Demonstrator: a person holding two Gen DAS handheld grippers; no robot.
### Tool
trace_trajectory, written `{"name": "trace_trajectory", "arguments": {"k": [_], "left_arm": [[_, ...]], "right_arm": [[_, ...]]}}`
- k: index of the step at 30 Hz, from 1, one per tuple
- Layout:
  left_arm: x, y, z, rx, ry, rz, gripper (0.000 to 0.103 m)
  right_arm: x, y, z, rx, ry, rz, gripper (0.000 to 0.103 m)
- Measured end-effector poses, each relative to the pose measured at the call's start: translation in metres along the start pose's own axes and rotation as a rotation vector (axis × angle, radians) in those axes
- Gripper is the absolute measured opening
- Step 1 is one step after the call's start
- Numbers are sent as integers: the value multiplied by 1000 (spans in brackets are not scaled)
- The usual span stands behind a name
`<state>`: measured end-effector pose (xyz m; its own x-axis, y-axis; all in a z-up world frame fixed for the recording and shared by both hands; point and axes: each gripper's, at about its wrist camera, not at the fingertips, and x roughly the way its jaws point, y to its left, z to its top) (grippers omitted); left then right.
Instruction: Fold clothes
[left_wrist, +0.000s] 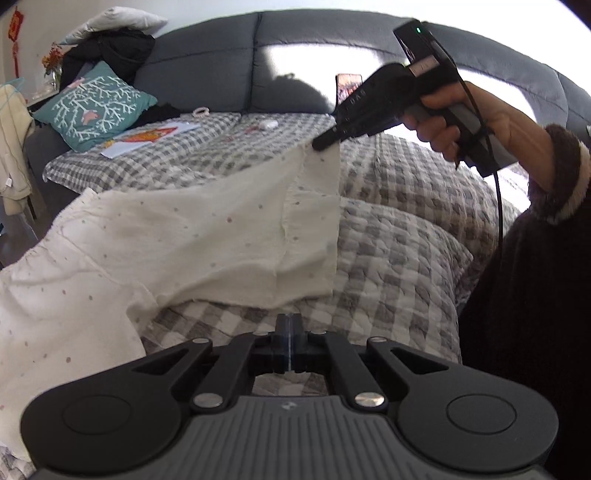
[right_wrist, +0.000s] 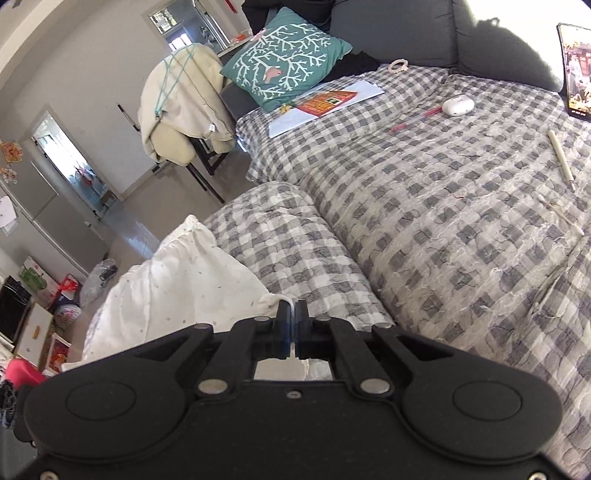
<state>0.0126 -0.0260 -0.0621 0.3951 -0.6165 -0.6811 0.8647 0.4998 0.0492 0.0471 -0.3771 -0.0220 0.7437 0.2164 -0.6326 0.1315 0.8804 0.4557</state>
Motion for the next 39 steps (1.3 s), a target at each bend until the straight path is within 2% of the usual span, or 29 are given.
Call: {"name": "trace_trajectory", "arguments": {"k": [2,4,6,8,9,12,16,18,19,21,24,26,28,29,30,32,33,39], "left_arm": [[3,-2,-2,3,15,-2,4],[1,-6,-1,22,0,22,20],[-2,-19,3,110,-58,77,37],[-1,-32,6,192,-98,98,40],[2,-38,7,227,-109,97,40],[14,-47,13,277,-120,82,40],[26,-46,22,202,-109,80,40],[34,-46,28,111,-68,141,39],[38,-49,29,82,-41,186,39],[41,-56,28,59,-19,221,39],[46,-69,28,26,-11,253,39],[48,-72,29,-20,-20,308,39],[49,-70,31,-68,-14,342,30],[50,-68,30,-90,-6,348,24],[50,-64,30,-121,0,351,12],[49,-55,28,-176,4,348,8],[48,-53,28,-188,7,356,3],[41,-60,26,-175,36,367,0]], "right_arm": [[9,-3,-3,-5,46,-19,3],[16,-6,-7,1,87,-40,5],[20,-10,-11,10,101,-77,12],[21,-14,-13,18,106,-96,31],[20,-15,-14,24,102,-97,32],[18,-20,-15,47,91,-86,33],[16,-19,-19,51,99,-60,33],[14,-16,-20,45,96,-50,33],[13,-15,-20,40,92,-48,33],[12,-12,-20,29,87,-47,33],[13,-11,-20,20,87,-46,33],[14,-11,-20,17,91,-49,33],[16,-11,-20,14,96,-49,33],[17,-12,-20,16,99,-48,33],[17,-14,-20,23,100,-45,33],[16,-18,-20,45,98,-41,33],[15,-20,-19,57,97,-38,33],[9,-42,-14,160,78,-27,33]]}}
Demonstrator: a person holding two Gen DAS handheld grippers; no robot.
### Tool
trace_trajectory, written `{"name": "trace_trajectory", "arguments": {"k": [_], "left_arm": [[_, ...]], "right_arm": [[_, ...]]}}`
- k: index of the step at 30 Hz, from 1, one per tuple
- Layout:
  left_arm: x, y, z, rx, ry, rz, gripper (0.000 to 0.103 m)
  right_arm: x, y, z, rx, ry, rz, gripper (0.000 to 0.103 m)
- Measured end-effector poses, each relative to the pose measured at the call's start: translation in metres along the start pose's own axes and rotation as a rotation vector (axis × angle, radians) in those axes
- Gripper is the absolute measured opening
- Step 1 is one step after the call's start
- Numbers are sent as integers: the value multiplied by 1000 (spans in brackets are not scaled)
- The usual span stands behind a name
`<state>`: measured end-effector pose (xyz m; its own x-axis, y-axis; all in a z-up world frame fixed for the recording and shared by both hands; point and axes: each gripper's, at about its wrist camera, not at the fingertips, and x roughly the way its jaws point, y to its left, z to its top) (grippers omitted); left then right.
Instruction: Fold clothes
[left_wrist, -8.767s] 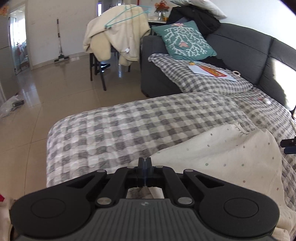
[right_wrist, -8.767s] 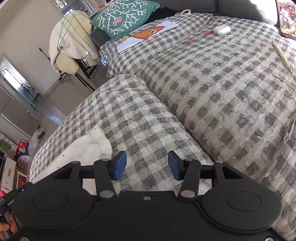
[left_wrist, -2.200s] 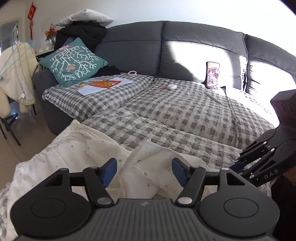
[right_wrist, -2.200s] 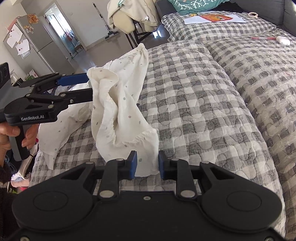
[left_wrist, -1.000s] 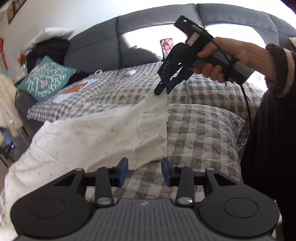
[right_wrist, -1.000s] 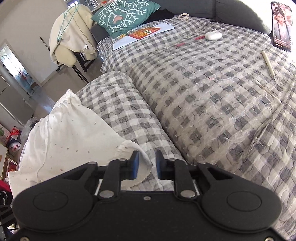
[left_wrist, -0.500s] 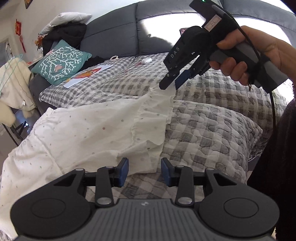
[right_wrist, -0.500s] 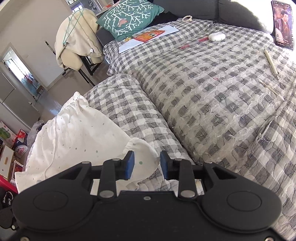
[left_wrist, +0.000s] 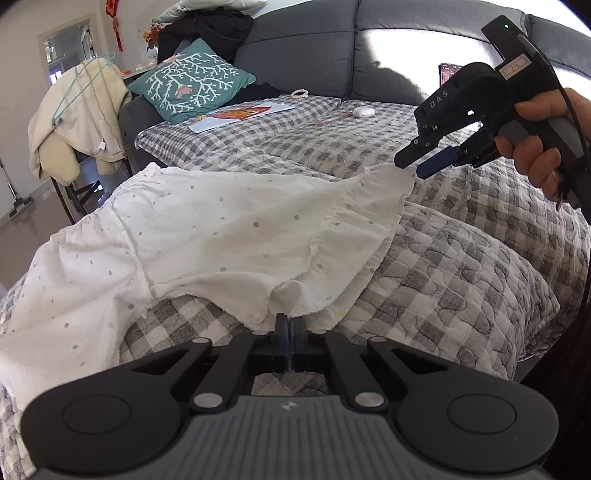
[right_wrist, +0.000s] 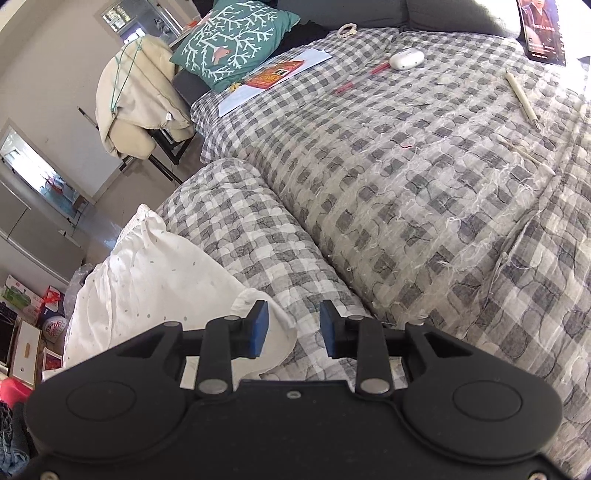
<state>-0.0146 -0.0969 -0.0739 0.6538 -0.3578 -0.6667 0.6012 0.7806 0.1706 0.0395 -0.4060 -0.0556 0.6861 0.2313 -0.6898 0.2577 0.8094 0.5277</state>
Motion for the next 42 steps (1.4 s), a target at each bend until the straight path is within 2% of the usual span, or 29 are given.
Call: {"name": "trace_trajectory", "arguments": {"k": [8,10,12,13,20,23,27,30,32,33,34,36,38,42], "left_arm": [[-7,-3,-7,55,9,-25,0],[-8,-2,-8,60,11,-25,0],[-10,-2,-8,69,14,-29,0],[-12,-1,-8,71,15,-32,0],[-26,10,-8,44,37,-88,0],[-23,14,-13,32,81,-123,0],[-21,16,-15,35,108,-147,0],[-21,21,-13,45,139,-190,1],[-22,26,-11,40,162,-245,5],[-24,30,-9,30,163,-272,12],[-27,34,-7,23,161,-304,28],[-38,43,0,12,106,-361,42],[-41,48,7,-4,45,-348,42],[-27,53,26,-85,-112,-296,42]], "right_arm": [[7,3,-3,-20,25,33,35],[18,3,-5,-1,63,51,34],[26,4,-7,7,96,62,23],[24,6,-7,-1,86,64,7],[-6,9,1,-25,-2,101,3],[-9,7,-2,-53,13,61,3],[11,11,-12,-135,89,-51,3],[22,16,-17,-193,111,-102,3],[22,17,-17,-201,106,-112,5],[21,17,-16,-193,101,-113,5],[20,17,-15,-185,94,-113,10],[16,17,-12,-174,60,-117,19],[11,20,-9,-172,13,-122,24],[11,37,-7,-197,-71,-104,24]]}}
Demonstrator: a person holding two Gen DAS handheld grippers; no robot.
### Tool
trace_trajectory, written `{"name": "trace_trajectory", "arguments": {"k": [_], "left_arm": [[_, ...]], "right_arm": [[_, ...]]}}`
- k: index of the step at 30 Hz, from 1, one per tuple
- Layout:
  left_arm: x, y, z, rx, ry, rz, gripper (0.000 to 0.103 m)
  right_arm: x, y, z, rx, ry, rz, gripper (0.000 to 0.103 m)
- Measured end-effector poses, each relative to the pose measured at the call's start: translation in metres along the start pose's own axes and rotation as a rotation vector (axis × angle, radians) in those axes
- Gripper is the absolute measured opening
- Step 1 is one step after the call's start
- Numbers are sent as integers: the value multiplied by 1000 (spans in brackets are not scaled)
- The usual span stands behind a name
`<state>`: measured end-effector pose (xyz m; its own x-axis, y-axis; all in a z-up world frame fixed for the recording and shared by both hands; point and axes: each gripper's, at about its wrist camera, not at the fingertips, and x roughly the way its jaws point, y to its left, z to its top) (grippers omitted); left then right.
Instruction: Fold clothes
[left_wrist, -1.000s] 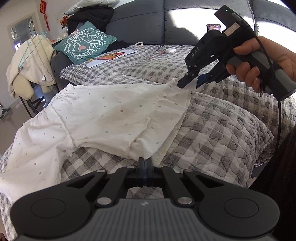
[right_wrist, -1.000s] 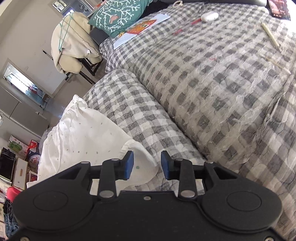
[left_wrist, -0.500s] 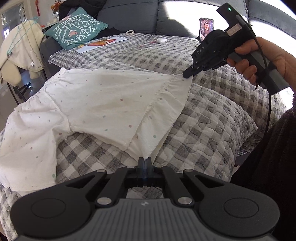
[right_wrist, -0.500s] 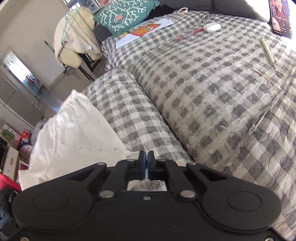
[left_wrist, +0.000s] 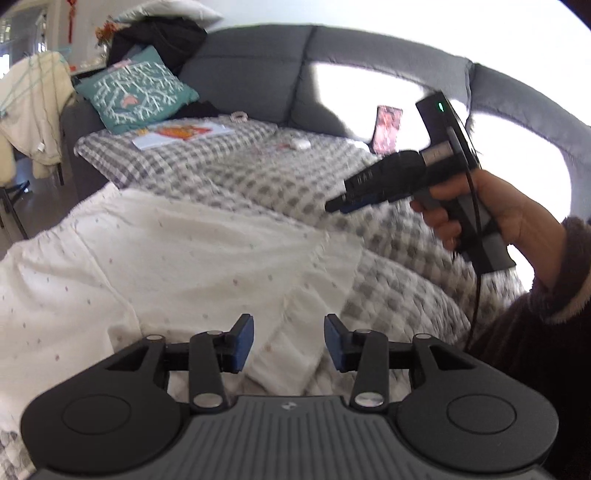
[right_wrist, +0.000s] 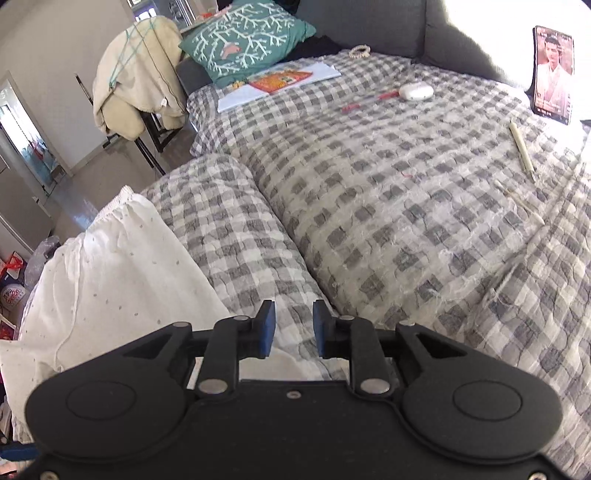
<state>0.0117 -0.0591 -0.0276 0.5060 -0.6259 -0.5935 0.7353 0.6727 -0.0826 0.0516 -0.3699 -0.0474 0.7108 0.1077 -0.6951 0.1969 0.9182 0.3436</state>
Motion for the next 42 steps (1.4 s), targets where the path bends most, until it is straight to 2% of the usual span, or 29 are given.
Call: {"name": "trace_trajectory", "arguments": {"k": [1,4,6,8,9,12,15,20,25,27,32,38,42], "left_arm": [[8,2,4,-11,-26,7,42],[28,4,6,-3,-33,5,42],[43,6,1,12,0,10,41],[52,7,-10,18,72,8,38],[54,7,-16,26,102,4,38],[42,1,-28,91,88,-5,39],[34,2,-35,85,93,-28,39],[22,9,-42,83,98,-61,40],[6,18,-46,66,136,-48,47],[-10,25,-48,52,120,-31,48],[-50,45,-46,47,36,55,60],[-97,92,-53,-46,-11,233,63],[-117,114,-64,-97,-21,309,67]], "right_arm": [[2,6,1,-10,-11,14,24],[13,30,5,-53,-29,70,24],[21,50,7,-88,-40,103,24],[29,71,9,-126,-49,129,24],[34,81,10,-145,-50,138,24],[51,104,13,-175,-43,149,24],[74,111,17,-151,1,147,24],[95,107,18,-140,49,97,19],[83,110,11,-202,4,-108,21],[79,111,9,-201,1,-116,24],[56,122,-2,-175,4,-5,35],[24,160,-36,-250,49,179,36],[16,182,-53,-311,75,243,37]]}}
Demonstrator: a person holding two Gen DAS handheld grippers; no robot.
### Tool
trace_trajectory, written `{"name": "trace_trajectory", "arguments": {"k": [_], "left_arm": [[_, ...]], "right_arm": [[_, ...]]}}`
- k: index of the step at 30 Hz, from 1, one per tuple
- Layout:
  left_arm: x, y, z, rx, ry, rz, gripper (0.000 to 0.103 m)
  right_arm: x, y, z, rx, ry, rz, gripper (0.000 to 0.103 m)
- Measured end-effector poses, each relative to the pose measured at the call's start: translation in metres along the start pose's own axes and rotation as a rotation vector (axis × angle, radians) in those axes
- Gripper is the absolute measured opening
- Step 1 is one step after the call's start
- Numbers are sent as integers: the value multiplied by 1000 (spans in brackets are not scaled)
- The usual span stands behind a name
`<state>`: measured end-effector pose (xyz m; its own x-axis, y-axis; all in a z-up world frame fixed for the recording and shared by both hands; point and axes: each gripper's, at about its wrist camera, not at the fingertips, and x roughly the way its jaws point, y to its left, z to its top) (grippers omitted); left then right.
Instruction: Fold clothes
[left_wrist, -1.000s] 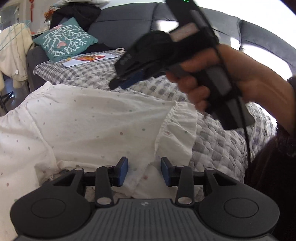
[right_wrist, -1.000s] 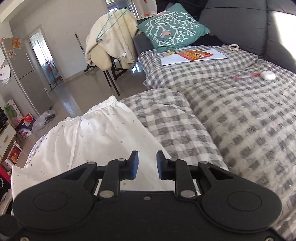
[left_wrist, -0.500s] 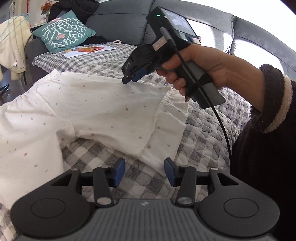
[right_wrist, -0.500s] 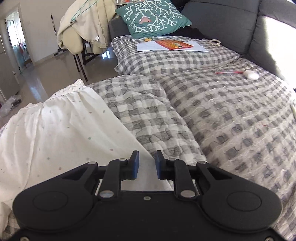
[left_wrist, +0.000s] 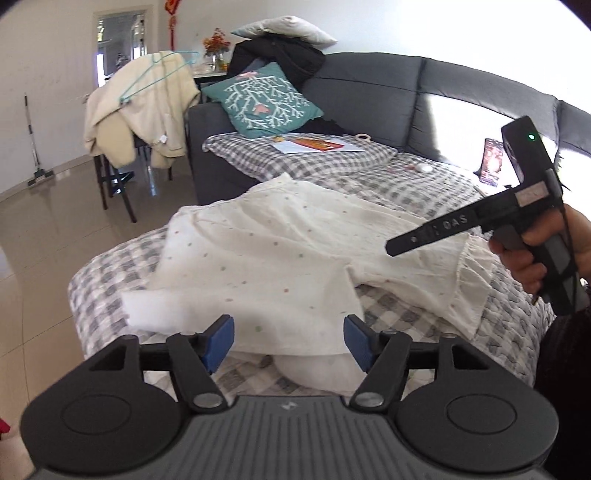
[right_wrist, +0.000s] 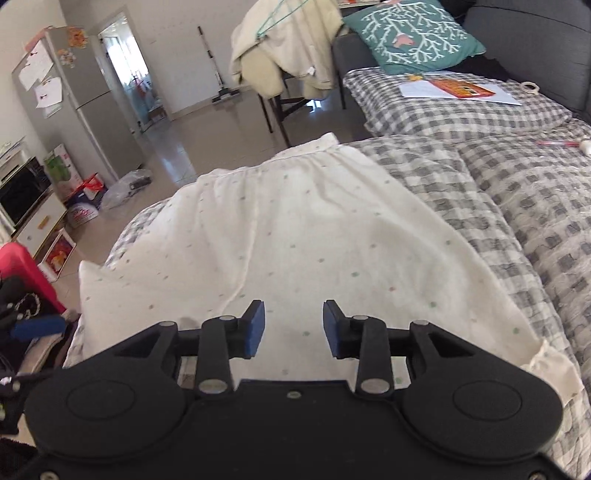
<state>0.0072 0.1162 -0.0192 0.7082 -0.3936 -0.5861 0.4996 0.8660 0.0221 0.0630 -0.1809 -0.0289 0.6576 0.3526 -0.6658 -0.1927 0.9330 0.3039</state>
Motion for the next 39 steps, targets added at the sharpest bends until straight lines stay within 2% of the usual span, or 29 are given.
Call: {"name": "trace_trajectory", "arguments": {"k": [3,9,13,15,19,22,27,29,33,36,38,39], "left_arm": [[-3,11,-7,16,12,36,75],[2,39,-20,49,52,95,77],[8,57,-25,90,12,116,77],[10,66,-28,97,-42,95,78],[27,88,-31,36,-32,19,80],[38,100,-32,-21,-26,1,80],[44,106,-27,-53,-118,-59,80],[49,105,-25,-63,-112,-87,79],[56,101,-23,-77,-83,-137,70],[60,101,-21,-106,-27,-192,63],[58,103,-21,-125,-10,-215,54],[56,105,-20,-138,8,-237,42]], "right_arm": [[3,11,-5,-17,23,19,38],[2,32,-18,-63,56,65,39],[1,46,-29,-98,80,92,41],[0,51,-35,-108,93,116,41],[1,64,-45,-134,115,169,42],[3,75,-53,-161,121,204,42],[5,89,-61,-208,107,227,42],[6,92,-62,-216,105,228,42],[7,94,-65,-214,98,235,42],[6,94,-66,-199,92,254,42],[7,94,-67,-182,87,270,42],[8,94,-68,-178,82,276,41]]}}
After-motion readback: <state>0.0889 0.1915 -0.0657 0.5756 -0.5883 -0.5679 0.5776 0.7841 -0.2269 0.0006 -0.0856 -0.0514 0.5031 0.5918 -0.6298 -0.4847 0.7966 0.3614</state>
